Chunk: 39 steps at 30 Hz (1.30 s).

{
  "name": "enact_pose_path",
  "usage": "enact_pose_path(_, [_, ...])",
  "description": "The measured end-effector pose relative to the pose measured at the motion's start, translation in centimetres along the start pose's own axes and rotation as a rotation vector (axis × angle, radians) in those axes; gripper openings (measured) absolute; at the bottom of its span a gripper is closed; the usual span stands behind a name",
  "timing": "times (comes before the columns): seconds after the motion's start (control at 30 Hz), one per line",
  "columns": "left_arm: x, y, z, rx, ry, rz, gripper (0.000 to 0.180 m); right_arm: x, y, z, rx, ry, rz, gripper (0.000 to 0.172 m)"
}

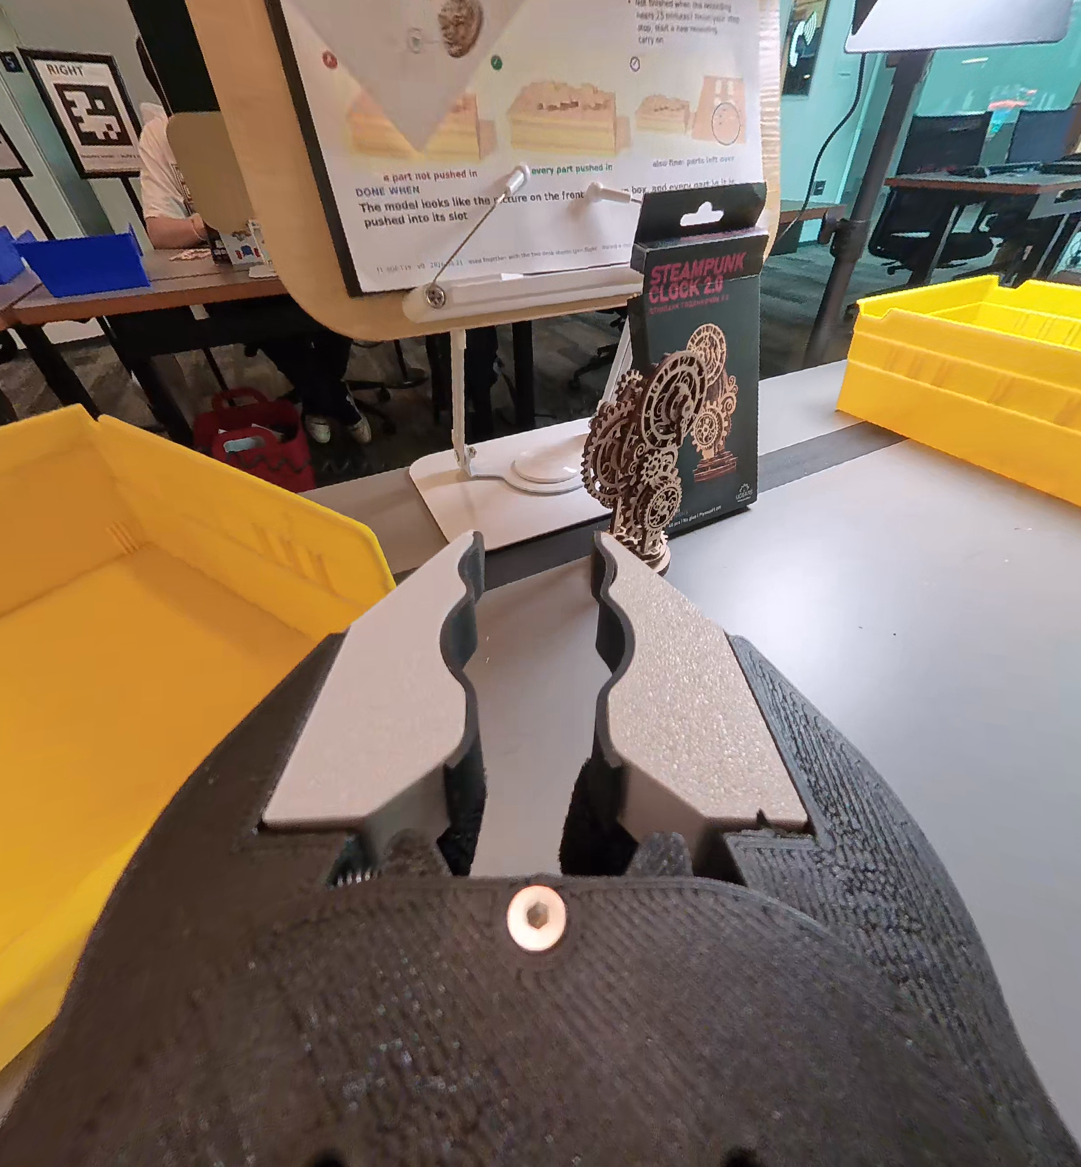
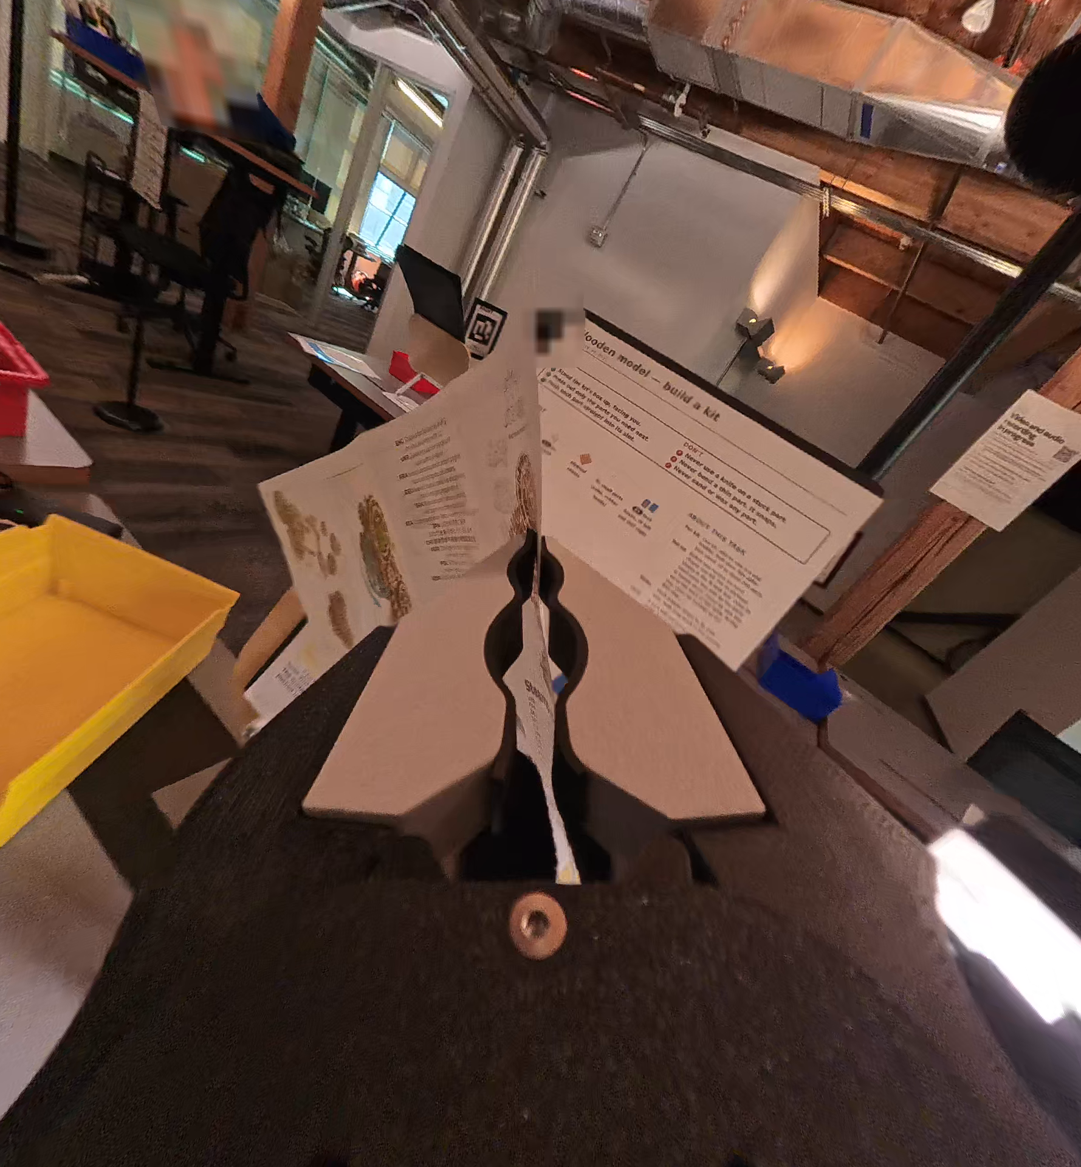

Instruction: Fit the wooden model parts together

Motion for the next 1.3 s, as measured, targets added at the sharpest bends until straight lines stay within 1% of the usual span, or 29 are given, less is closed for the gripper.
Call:
enact_pose_path(0.03, [0.1,-0.2,-0.1,0.008,0.001,0.004,0.031,0.1,0.2,-2.0,-0.013,-0.013,0.017,0.0])
enact_pose_path(0.13, [0.6,-0.7,-0.5,0.025,0.007,0.011,0.032,0.3,1.8,-8.4,-0.081,-0.045,0.034,0.0])
enact_pose_path(0.3, [1.6,-1.8,-1.2,0.056,0.03,0.012,0.031,-0.5,6.3,-18.6,-0.258,-0.082,0.021,0.0])
enact_pose_path(0.4, [2.5,-2.5,-1.8,0.076,0.044,0.031,0.03,-4.3,9.1,-24.0,-0.325,-0.138,-0.105,0.0])
enact_pose_path(0.47, [3.3,-2.7,-2.2,0.082,0.055,0.041,0.03,-8.2,11.4,-26.6,-0.373,-0.213,-0.181,0.0])
enact_pose_path(0.5, [3.6,-2.7,-2.4,0.083,0.062,0.045,0.03,-10.1,12.9,-27.5,-0.4,-0.254,-0.188,0.0])
enact_pose_path(0.57, [4.4,-2.7,-2.8,0.08,0.079,0.048,0.03,-13.5,16.1,-28.5,-0.462,-0.334,-0.177,0.0])
enact_pose_path(0.67, [5.5,-2.3,-3.7,0.067,0.099,0.054,0.03,-17.1,21.5,-28.8,-0.527,-0.418,-0.175,0.0])
enact_pose_path(0.73, [6.1,-1.9,-4.7,0.064,0.103,0.053,0.03,-18.6,24.8,-28.6,-0.55,-0.441,-0.241,0.0])
enact_pose_path(0.8, [6.6,-1.2,-5.8,0.054,0.107,0.047,0.03,-20.3,26.9,-28.7,-0.533,-0.492,-0.313,0.0])
enact_pose_path(0.83, [6.8,-0.7,-6.3,0.045,0.109,0.045,0.03,-21.4,27.1,-28.9,-0.502,-0.526,-0.344,0.0])
enact_pose_path(0.93, [7.1,0.9,-7.3,0.009,0.113,0.048,0.03,-25.0,26.3,-29.5,-0.439,-0.645,-0.454,0.0])
enact_pose_path(1.0, [7.1,2.0,-7.4,-0.018,0.117,0.049,0.029,-26.6,26.2,-29.7,-0.438,-0.701,-0.549,0.0])
enact_pose_path(1.07, [7.2,2.6,-7.0,-0.045,0.133,0.032,0.03,-26.6,26.8,-29.4,-0.511,-0.695,-0.539,0.0])
enact_pose_path(1.13, [7.3,2.7,-6.9,-0.05,0.145,0.032,0.03,-25.4,27.9,-29.0,-0.592,-0.645,-0.497,0.0])
enact_pose_path(1.23, [7.5,2.9,-6.9,-0.052,0.152,0.051,0.03,-23.9,28.7,-28.9,-0.681,-0.566,-0.377,0.0])
enact_pose_path(1.3, [7.5,3.0,-6.9,-0.056,0.158,0.045,0.03,-23.1,29.0,-29.0,-0.703,-0.512,-0.365,0.0])
Point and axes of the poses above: each gripper's, where its closed fingertips meet, z out along the fingers, y out of its underside, x = y × z across the jaws, the point moved 8 cm from there along -z, back along the fingers, and after that the axes turned 4 degrees about y, right-handed, at the moved point
